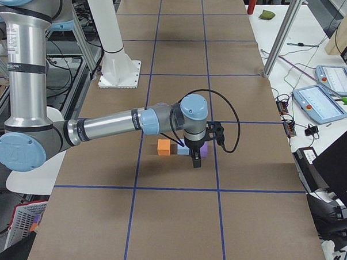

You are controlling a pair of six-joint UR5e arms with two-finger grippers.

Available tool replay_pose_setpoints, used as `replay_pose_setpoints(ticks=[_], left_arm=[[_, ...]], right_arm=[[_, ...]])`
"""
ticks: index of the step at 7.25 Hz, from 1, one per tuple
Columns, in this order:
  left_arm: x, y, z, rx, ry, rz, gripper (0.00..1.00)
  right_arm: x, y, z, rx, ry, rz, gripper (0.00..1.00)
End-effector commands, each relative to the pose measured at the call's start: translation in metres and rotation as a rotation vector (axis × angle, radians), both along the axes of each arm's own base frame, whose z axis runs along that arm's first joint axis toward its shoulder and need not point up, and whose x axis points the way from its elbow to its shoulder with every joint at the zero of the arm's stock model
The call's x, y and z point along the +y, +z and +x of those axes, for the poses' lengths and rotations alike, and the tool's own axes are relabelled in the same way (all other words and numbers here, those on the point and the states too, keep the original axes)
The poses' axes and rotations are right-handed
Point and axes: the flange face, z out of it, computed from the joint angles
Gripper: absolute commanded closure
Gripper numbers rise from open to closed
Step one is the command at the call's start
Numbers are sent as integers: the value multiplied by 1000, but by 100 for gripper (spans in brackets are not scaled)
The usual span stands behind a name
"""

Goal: Place blue block between orange and purple blocks

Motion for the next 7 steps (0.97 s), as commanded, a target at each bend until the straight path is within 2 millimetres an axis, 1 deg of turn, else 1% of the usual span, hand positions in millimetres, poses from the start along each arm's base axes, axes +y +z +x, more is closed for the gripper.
replay_pose_setpoints(ticks=[1,2,4,7], left_arm=[[-6,-11,1,-2,0,26,0],[-6,-8,1,-3,4,25,0],[1,-3,0,3,2,12,0],[2,-2,-1,4,-1,9,0]], right_arm=[[2,0,1,0,-2,5,0],[2,-3,1,0,-2,11,0],[3,-6,1,-1,-2,16,0],[3,-7,1,-2,-2,17,0]])
